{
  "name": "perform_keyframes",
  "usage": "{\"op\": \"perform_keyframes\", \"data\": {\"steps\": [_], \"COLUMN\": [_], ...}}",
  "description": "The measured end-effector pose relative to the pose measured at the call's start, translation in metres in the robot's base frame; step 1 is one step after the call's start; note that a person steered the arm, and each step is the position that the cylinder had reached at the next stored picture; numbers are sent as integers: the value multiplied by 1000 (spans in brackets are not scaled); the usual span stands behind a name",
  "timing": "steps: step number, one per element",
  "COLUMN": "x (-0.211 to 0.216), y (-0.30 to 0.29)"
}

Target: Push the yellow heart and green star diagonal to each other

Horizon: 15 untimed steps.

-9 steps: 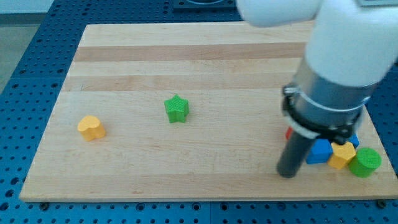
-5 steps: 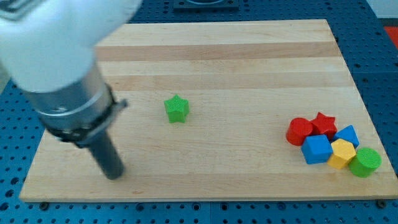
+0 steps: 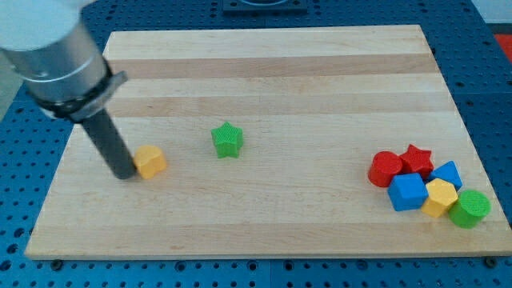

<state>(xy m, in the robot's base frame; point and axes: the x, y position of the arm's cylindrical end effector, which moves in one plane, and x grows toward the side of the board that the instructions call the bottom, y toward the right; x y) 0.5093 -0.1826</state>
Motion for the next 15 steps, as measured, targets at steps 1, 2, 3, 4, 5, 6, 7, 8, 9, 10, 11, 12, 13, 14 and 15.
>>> {"op": "perform_keyframes", "data": {"steps": [1, 2, 3, 4, 5, 6, 7, 8, 9, 10, 11, 12, 13, 14, 15], "x": [-3, -23, -48, -59, -59, -59, -54, -40, -25, -12, 9, 17, 17, 14, 2], "y": [38, 49, 49, 55, 77, 114, 144, 158, 177, 182, 182, 195, 224, 244, 254]}}
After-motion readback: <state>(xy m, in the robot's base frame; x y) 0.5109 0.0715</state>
